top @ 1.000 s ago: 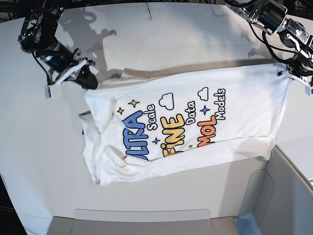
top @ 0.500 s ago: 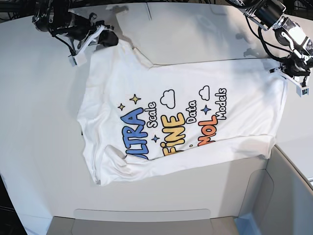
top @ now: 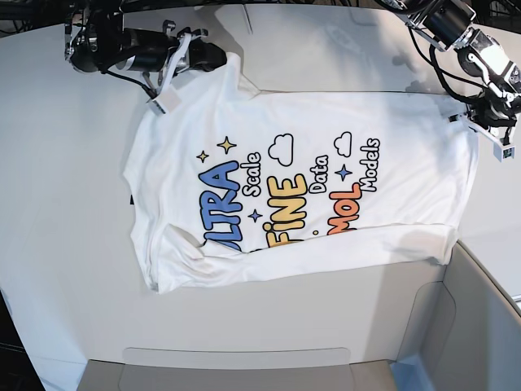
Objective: Layout the t-shirt on the table in an organized manner, then fold the t-shirt properly
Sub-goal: 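Lower the shirt edge and drag both grippers outward to smooth it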
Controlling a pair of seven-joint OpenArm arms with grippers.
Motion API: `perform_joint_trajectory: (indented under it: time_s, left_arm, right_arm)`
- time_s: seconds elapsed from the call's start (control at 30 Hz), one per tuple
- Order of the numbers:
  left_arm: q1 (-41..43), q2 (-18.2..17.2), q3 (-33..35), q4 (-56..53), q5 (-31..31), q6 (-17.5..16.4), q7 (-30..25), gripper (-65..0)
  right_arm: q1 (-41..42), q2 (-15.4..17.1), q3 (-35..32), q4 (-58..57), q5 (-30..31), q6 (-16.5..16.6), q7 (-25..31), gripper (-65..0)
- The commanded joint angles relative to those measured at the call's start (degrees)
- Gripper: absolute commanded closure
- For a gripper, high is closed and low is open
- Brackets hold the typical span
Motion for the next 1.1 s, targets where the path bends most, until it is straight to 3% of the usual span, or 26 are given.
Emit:
perform_joint_trajectory:
  time_s: [0.0,0.2,0.33,0.47,0.77,1.07]
  left_arm:
    - [-0.3,-0.9,0.0,1.0,-0.3,-0.1,-0.6,-2.5]
    - [1.1,-1.2,0.0,1.0,-0.5,-0.1,-0.5,-16.6]
    - [1.9,-1.1,0.0,1.0,-0.5,-0.1,-0.7,-24.5]
    - [1.9,-1.0,0.0,1.0,-0.4,-0.1,-0.7,-25.4]
    - [1.9,-1.0,-0.2,1.0,-0.4,-0.1,-0.7,-25.5]
    - [1.9,-1.0,-0.2,1.0,-0.4,-0.1,-0.8,-25.6]
  right_arm:
    - [-0.2,0.7,-1.0,0.8,1.9,0.1,-0.3,0.0]
    - [-0.8,4.6,-6.7,0.8,1.9,-0.4,-0.3,0.0]
    - [-2.3,6.5,-6.9,0.8,1.9,-0.4,-0.3,0.0]
    - [-3.6,8.5,-6.8,0.8,0.6,-0.5,-0.3,0.0]
    - [-3.7,8.6,-6.9,1.1,-1.6,-0.5,-0.3,0.0]
    - [-2.4,9.3,-6.8,1.1,3.6,-0.4,-0.3,-0.1]
